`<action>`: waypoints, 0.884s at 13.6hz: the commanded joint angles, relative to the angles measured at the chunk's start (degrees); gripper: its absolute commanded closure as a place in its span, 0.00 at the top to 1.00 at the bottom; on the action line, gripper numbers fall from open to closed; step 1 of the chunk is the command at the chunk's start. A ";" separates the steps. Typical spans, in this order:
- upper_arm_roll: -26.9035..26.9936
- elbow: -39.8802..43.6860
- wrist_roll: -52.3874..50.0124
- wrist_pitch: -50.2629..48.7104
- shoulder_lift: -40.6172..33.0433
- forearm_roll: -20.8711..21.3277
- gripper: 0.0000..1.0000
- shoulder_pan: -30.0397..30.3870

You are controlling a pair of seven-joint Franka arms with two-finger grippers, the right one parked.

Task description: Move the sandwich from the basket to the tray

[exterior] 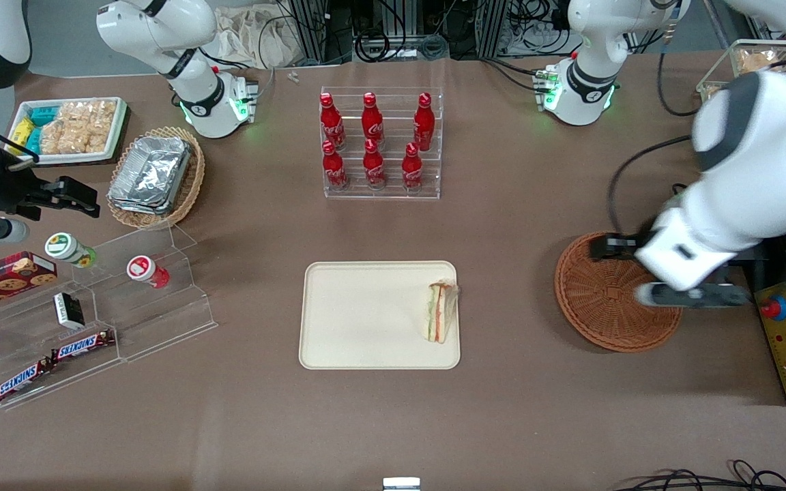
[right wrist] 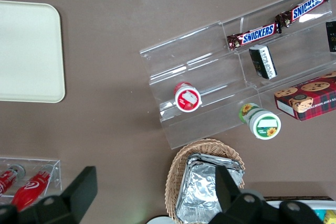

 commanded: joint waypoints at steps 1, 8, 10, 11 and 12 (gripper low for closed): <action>-0.37 -2.59 1.49 -1.39 -4.30 -1.33 0.99 4.18; -0.19 -2.06 1.40 -6.14 -5.97 4.29 1.00 5.95; -0.11 -2.15 1.57 -6.76 -6.15 4.38 1.00 6.04; -0.11 -2.32 1.66 -7.28 -6.15 4.30 1.00 6.21; -0.11 -2.41 1.75 -7.55 -6.24 4.21 1.00 6.91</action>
